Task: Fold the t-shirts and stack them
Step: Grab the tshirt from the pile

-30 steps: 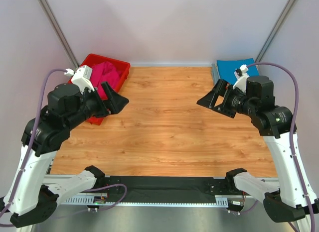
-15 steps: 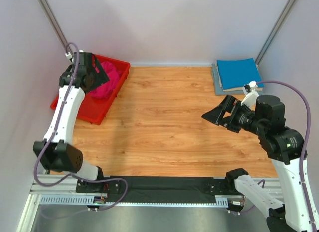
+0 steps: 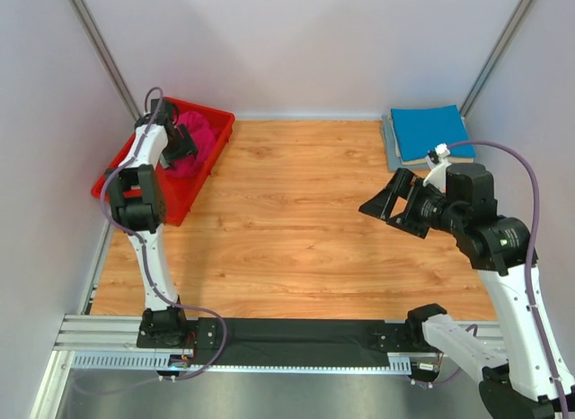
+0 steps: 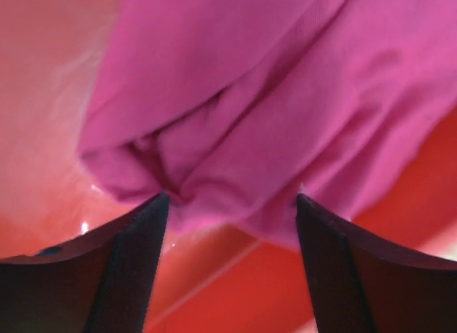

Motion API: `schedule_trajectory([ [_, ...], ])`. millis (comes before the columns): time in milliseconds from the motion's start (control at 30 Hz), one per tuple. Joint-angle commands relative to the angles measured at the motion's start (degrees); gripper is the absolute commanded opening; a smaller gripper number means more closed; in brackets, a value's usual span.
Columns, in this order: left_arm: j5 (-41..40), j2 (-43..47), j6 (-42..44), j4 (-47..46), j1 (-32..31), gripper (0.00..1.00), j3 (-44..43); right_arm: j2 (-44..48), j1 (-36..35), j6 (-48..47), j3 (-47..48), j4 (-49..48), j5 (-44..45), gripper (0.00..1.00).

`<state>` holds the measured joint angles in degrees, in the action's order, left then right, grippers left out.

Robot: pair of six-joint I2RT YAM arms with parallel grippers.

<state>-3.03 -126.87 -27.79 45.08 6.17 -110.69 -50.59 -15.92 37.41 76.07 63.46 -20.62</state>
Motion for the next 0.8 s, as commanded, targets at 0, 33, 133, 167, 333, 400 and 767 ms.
schedule_trajectory([
  [0,1.62,-2.67,3.53,1.5,-0.2,0.74,-5.75,-1.7,0.19,-0.93,-0.23,-1.94,-0.38,1.0],
  [33,1.62,-3.2,4.66,1.59,-0.11,0.68,-6.54,-2.66,0.19,-1.02,-0.05,-2.11,-0.56,1.0],
  [133,1.97,-3.21,6.6,2.99,-0.11,0.25,-9.71,-3.9,0.19,-1.28,1.35,-2.55,-0.65,0.99],
  [167,1.19,-2.25,6.52,3.78,-0.11,0.02,-11.89,-4.43,0.19,-1.2,1.62,-2.81,-0.65,0.99],
  [333,0.91,7.66,1.28,5.37,-0.2,0.0,-16.66,-5.05,0.28,-0.76,3.29,-4.58,-1.0,0.99],
  [400,5.12,16.24,-3.12,2.93,-1.16,0.0,-15.52,-5.4,0.19,-0.58,3.99,-4.23,0.48,0.97],
  [767,13.66,50.01,-17.03,-2.89,-26.8,0.0,5.2,-4.7,0.19,-2.78,8.48,-0.54,6.73,0.95],
])
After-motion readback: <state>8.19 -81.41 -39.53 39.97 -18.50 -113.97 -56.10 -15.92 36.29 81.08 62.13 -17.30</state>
